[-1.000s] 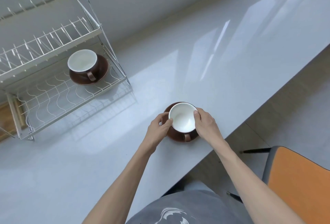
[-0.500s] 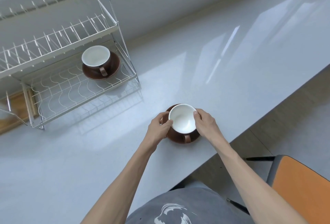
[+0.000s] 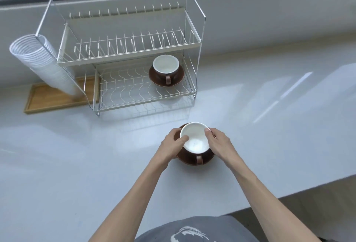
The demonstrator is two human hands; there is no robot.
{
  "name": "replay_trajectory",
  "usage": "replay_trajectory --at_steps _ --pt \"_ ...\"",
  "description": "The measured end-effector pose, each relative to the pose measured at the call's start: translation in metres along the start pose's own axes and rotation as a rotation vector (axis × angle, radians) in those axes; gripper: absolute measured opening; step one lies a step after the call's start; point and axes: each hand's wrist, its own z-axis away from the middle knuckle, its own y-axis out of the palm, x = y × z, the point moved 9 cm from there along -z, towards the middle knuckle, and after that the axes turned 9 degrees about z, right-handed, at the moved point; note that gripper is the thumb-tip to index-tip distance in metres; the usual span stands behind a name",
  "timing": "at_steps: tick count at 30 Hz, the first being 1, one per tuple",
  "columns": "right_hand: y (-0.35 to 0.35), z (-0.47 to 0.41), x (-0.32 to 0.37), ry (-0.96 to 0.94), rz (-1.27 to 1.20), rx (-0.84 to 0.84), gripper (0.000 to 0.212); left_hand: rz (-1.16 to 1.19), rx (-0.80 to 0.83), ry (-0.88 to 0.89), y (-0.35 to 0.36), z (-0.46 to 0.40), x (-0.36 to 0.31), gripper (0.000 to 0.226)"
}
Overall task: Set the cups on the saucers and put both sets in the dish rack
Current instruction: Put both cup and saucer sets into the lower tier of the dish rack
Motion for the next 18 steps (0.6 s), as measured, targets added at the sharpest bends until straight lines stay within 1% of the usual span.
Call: replay_trajectory --at_steps 6,11,18 --pt "0.031 -0.009 0.046 -0.082 -0.001 0.08 0.043 0.049 -0.109 0.019 -0.048 0.011 -0.004 0.05" --pt "0.047 -0.017 0.081 -0.136 0.015 0.122 0.043 0.088 -0.17 0.028 -0.083 0.015 -0.01 0.053" --pt "0.057 -0.038 0.14 -0.185 0.028 0.158 0.036 0.098 -0.242 0.096 -0.135 0.003 -0.042 0.036"
